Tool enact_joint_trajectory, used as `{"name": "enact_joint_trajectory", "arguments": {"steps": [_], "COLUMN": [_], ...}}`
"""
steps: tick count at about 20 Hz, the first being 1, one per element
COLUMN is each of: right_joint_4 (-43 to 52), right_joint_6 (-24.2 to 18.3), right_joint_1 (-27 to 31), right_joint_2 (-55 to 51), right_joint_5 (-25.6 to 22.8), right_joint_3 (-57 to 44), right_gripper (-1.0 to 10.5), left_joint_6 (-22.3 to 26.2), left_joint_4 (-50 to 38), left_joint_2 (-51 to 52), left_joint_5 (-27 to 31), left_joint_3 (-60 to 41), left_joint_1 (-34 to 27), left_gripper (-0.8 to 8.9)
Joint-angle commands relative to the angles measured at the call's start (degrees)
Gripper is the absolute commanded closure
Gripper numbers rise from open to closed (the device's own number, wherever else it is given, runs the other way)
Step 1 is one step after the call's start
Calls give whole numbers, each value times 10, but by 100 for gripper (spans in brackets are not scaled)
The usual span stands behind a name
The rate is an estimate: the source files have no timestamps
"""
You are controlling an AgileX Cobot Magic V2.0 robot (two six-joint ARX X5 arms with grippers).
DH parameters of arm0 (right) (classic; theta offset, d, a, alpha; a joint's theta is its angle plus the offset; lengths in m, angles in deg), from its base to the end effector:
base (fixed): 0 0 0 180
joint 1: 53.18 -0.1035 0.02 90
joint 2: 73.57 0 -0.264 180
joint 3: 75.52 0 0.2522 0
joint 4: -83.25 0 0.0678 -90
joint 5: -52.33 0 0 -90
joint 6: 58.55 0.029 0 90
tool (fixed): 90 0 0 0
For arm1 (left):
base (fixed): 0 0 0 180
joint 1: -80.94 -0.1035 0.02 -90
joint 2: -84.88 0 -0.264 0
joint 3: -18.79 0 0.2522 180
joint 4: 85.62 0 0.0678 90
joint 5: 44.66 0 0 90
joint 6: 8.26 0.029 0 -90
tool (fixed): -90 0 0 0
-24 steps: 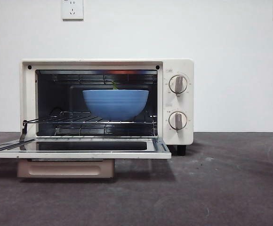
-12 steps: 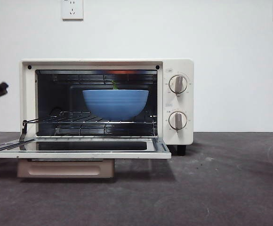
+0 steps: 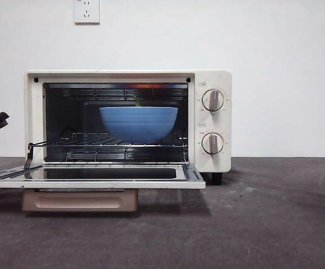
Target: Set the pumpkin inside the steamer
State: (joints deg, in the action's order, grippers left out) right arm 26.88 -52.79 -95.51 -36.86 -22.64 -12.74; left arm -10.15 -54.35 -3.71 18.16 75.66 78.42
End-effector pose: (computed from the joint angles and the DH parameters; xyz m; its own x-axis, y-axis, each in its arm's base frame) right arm 0.0819 0.0848 0.3238 0.4418 0.7532 -0.4873 -0.7743 0.5945 0.2168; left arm 0.2709 -0.0013 0.1514 0.4237 -0.4386 -0.7925 0.1387 0.8961 -0.4217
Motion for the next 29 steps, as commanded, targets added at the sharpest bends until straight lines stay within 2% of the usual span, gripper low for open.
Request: {"name": "enact_joint_trajectory", "arguments": {"steps": [1,6,11,19,29], "right_joint_4": [5,4,5,4,4], "right_joint_6": [-4,-4,-3,9,17], "right_joint_1": [-4,-4,-4,-4,-4], "right_joint_2": [1,1,1,1,2], "right_joint_5": [2,2,1,2,2], "right_joint_3": [5,5,5,5,5], "right_gripper": [747,746,747,747,747], "left_joint_6": [4,1,-10,-66,-118], "left_joint_4": [-2,-10,-28,-96,-180], "left_joint_2": [-11,-11,-11,-11,-11], "left_joint_5": [-58,-137,-183,-221,-225], "left_joint_3": [2,2,2,3,4], "left_joint_1": [3,-10,-22,-32,-55], "left_gripper": [800,799,799,799,799]}}
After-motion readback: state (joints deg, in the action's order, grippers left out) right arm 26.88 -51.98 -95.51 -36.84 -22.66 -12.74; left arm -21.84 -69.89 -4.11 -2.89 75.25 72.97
